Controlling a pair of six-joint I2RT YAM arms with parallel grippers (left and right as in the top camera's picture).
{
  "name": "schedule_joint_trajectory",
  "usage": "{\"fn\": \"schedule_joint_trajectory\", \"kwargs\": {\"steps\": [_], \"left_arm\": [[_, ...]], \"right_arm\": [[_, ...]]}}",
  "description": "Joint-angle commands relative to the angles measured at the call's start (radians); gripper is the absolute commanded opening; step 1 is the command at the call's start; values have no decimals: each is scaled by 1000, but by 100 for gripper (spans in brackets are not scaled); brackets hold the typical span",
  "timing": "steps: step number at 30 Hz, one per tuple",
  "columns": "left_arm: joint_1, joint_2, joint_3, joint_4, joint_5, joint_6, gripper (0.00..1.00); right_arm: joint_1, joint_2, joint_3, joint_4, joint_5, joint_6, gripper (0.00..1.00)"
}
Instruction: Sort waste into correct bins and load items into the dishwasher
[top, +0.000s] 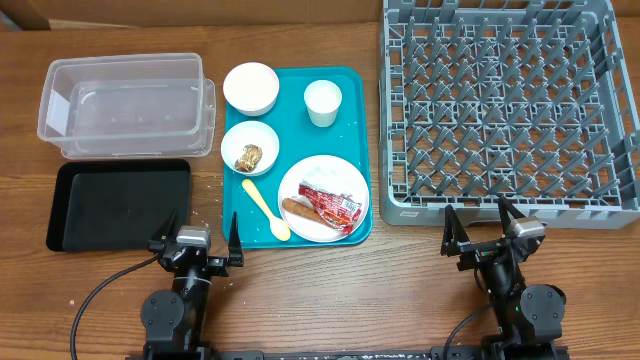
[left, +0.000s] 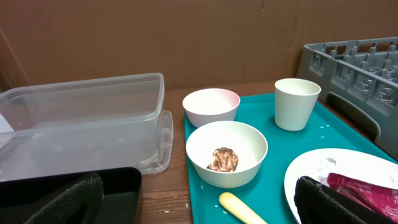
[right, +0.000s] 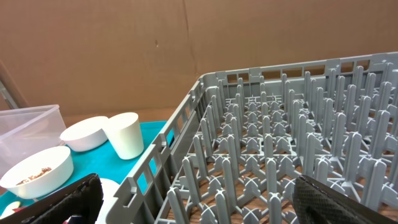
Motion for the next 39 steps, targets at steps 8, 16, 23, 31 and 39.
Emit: {"fn": "schedule_joint_trajectory", "kwargs": {"steps": [8, 16, 23, 31, 39], "left_arm": [[0, -12, -5, 34, 28, 8, 100], [0, -12, -5, 36, 165, 2, 100], [0, -11, 38, 76, 179, -35, 100], [0, 68, 203, 63, 187, -45, 100], [0, 459, 546, -4, 282, -44, 100]], "right_arm": [[-4, -10, -10, 42, -11, -3, 100], [-4, -10, 14, 91, -11, -3, 100], [-4, -10, 122, 45, -11, -4, 100], [-4, 30, 343, -133, 47, -64, 100], [-4, 270, 629, -283, 50, -87, 100]]}}
